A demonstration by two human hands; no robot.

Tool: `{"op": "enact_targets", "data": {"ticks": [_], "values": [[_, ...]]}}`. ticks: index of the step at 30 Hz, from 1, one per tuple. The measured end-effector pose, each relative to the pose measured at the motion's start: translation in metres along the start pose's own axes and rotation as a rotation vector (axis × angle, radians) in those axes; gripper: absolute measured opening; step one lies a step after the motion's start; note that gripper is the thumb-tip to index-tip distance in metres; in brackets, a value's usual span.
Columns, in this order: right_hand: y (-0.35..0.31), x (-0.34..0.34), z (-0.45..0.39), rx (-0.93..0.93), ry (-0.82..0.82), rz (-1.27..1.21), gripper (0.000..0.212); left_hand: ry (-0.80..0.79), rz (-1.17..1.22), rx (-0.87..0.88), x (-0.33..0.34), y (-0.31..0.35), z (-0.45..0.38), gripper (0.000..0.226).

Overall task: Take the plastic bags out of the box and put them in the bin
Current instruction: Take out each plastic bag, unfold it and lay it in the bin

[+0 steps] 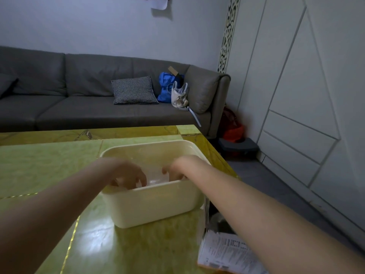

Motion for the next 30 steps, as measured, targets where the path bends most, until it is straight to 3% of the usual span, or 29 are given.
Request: {"op": "enact_targets", "data": {"ticks": [4,8,12,14,16,19,21,24,30], "values": [[0.013,-0.001,0.005,0.063,-0.008,-0.094,0.057,-0.008,0.058,-0.025,-0.008,-0.006,0.015,0.043],[0.020,-0.010,0.027,-0.060,0.161,-0.300,0.070,0.135,0.207,0.015,-0.023,-0.007,0.040,0.050],[0.037,-0.020,0.081,-0.117,0.412,-0.341,0.038,0.354,0.329,0.153,-0.043,0.013,0.069,0.039],[0.049,-0.015,0.110,-0.096,0.450,-0.403,0.024,0.499,0.401,0.249,-0.047,0.032,0.077,0.028],[0.062,0.001,0.138,-0.048,0.372,-0.451,0.019,0.581,0.439,0.346,-0.040,0.062,0.086,0.021],[0.071,0.036,0.163,0.054,0.186,-0.404,0.014,0.569,0.371,0.476,-0.020,0.111,0.092,0.021],[0.071,0.057,0.170,0.121,0.178,-0.268,0.018,0.535,0.233,0.481,-0.003,0.141,0.090,0.023],[0.062,0.080,0.173,0.168,0.255,-0.138,0.014,0.532,0.044,0.428,0.016,0.164,0.084,0.025],[0.056,0.090,0.160,0.171,0.516,-0.307,0.012,0.617,0.051,0.390,0.025,0.167,0.083,0.030]]}}
Point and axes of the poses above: each hand's wrist, its own z-axis away from the middle knuckle, its own x-axis out of the palm, y = z × x, the point moved 1 cm from there along -z, towards the middle knuckle, and after that the axes turned 1 degree about y, right-handed, at the moved point
